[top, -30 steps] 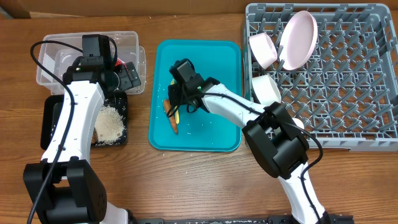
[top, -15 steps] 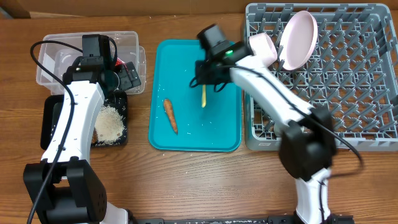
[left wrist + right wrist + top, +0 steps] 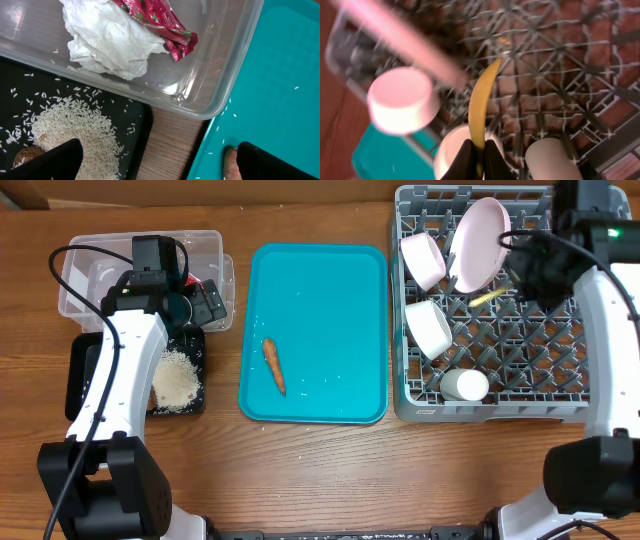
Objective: Sort waste into correct bins and load items into the dishwasher
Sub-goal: 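Carry the spoon right and drop it into the dish rack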
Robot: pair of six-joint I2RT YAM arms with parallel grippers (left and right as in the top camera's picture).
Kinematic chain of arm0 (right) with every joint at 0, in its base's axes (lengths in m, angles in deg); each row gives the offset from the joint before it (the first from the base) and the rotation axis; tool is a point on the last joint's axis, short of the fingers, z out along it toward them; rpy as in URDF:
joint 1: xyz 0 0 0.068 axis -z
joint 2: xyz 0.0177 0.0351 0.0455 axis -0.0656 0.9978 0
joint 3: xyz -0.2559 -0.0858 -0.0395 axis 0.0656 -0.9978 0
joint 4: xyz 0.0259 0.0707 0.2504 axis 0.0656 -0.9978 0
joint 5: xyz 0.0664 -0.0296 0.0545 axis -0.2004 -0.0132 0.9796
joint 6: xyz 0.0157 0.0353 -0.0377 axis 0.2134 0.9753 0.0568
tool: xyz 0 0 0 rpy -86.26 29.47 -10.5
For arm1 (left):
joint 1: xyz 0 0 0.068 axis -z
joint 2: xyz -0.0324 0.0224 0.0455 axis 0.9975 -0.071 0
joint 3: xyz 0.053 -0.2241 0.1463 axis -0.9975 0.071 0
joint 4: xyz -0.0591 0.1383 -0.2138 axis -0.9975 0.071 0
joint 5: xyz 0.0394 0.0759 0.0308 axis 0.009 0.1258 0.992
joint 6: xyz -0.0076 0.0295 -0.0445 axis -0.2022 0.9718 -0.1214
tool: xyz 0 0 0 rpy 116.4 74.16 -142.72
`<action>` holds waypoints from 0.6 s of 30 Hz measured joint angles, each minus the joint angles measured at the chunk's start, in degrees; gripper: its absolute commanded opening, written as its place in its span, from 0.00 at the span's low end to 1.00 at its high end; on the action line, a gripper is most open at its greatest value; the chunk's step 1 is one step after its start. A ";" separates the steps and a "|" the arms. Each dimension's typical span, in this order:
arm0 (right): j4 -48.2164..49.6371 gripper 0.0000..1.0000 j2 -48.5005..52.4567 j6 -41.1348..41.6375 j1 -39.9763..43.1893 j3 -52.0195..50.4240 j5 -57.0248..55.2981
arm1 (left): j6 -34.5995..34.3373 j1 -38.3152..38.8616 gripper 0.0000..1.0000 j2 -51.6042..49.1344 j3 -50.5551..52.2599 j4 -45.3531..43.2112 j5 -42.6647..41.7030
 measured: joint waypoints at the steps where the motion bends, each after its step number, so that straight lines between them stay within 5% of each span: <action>1: 0.70 0.04 0.02 2.36 1.22 -2.78 -0.66 | 0.00 0.00 1.00 0.00 0.00 0.00 0.00; 5: 7.63 0.07 0.24 6.19 2.08 -12.96 -1.05 | 0.00 0.00 1.00 0.00 0.00 -0.02 0.00; 7: 7.96 0.61 0.35 6.75 2.03 -15.13 -1.11 | 0.00 0.00 1.00 0.00 0.00 -0.07 -0.02; 13: 7.76 0.61 0.33 7.41 2.05 -16.31 -3.65 | 0.00 0.00 1.00 0.00 0.00 -0.72 -0.07; 17: 7.72 0.55 -1.42 6.19 2.08 -16.35 -5.01 | 0.04 0.09 0.88 0.13 -0.28 1.68 -3.82; 18: 8.22 0.60 -3.89 3.82 2.08 -16.41 -5.40 | 0.04 0.37 0.81 0.50 -0.44 2.47 -5.70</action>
